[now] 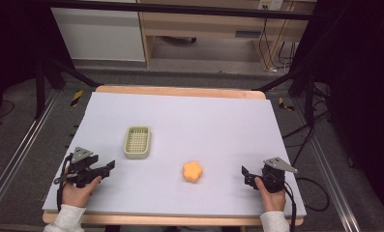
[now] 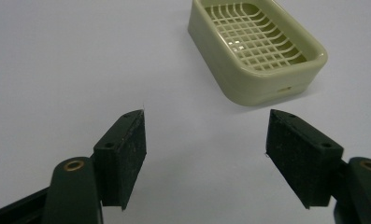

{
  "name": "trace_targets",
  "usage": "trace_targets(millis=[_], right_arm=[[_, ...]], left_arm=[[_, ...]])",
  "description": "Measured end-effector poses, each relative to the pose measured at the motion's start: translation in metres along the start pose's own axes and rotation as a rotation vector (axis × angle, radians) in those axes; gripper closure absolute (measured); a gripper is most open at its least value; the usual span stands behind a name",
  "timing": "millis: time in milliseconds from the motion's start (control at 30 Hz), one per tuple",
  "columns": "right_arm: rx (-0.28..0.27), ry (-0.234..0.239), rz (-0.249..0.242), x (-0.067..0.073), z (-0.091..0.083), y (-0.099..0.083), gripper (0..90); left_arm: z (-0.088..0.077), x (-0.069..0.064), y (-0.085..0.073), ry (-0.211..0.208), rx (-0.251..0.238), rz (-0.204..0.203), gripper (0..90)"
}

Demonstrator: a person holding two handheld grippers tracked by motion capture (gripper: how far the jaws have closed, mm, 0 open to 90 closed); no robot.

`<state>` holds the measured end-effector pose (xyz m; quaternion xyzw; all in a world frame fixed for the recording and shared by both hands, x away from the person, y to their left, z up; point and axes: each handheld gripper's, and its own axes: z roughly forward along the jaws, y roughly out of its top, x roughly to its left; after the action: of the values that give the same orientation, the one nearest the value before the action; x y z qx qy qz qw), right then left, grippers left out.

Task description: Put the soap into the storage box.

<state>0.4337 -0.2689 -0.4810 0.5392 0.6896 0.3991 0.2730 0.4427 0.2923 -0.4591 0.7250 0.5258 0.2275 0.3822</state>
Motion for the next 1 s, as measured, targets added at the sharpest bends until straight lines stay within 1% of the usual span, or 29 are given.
trace_targets(millis=[67, 100, 133, 200, 233, 367, 433, 533, 567, 600, 667, 767, 867, 900, 967, 1000], right_arm=[[0.005, 0.008, 0.007, 0.000, -0.001, 0.000, 5.5], [0.003, 0.003, 0.007, 0.000, -0.001, 0.000, 5.6], [0.003, 0.003, 0.007, 0.000, -0.001, 0.000, 5.6], [-0.001, -0.001, 0.014, -0.001, -0.002, 0.000, 5.2], [0.000, -0.003, 0.007, -0.002, -0.001, -0.001, 5.4], [0.015, 0.010, 0.012, -0.002, -0.001, 0.000, 5.5], [0.013, 0.010, 0.013, -0.002, -0.001, 0.000, 6.0], [0.006, 0.005, 0.012, -0.002, -0.001, 0.000, 5.5], [-0.002, -0.001, 0.009, -0.002, -0.001, -0.001, 5.4], [0.000, 0.003, 0.018, -0.001, -0.001, -0.001, 5.4], [0.001, 0.001, 0.009, -0.001, 0.000, -0.002, 5.4], [0.005, -0.004, 0.004, -0.001, 0.002, -0.003, 5.4], [0.008, -0.004, 0.001, -0.001, 0.002, -0.003, 5.4], [0.009, -0.007, 0.004, -0.001, 0.002, -0.003, 5.2], [0.009, -0.009, 0.004, -0.001, 0.002, -0.003, 5.2], [0.012, -0.007, -0.005, -0.001, 0.003, -0.003, 5.2]], left_arm=[[0.000, -0.004, 0.000, -0.007, -0.004, 0.011, 28.5], [0.000, -0.005, 0.001, -0.007, -0.001, 0.021, 28.5], [0.000, -0.005, 0.001, -0.007, -0.001, 0.021, 28.4], [0.000, -0.009, 0.002, -0.011, -0.003, 0.034, 28.1], [0.000, -0.010, 0.002, -0.015, -0.005, 0.036, 28.1], [0.000, -0.013, 0.002, -0.018, -0.012, 0.049, 28.0], [0.000, -0.015, 0.003, -0.021, -0.013, 0.049, 27.9], [-0.001, -0.016, 0.003, -0.020, -0.015, 0.056, 27.8], [0.000, -0.017, 0.004, -0.026, -0.009, 0.062, 27.7], [0.000, -0.018, 0.004, -0.028, -0.010, 0.062, 27.6], [0.001, -0.020, 0.005, -0.035, -0.013, 0.063, 27.4], [0.001, -0.023, 0.007, -0.036, -0.009, 0.077, 26.9], [0.001, -0.026, 0.008, -0.040, -0.013, 0.079, 26.5], [0.001, -0.027, 0.009, -0.048, -0.011, 0.084, 26.4], [0.001, -0.028, 0.009, -0.049, -0.016, 0.081, 26.2], [0.001, -0.030, 0.010, -0.052, -0.017, 0.085, 26.2]])
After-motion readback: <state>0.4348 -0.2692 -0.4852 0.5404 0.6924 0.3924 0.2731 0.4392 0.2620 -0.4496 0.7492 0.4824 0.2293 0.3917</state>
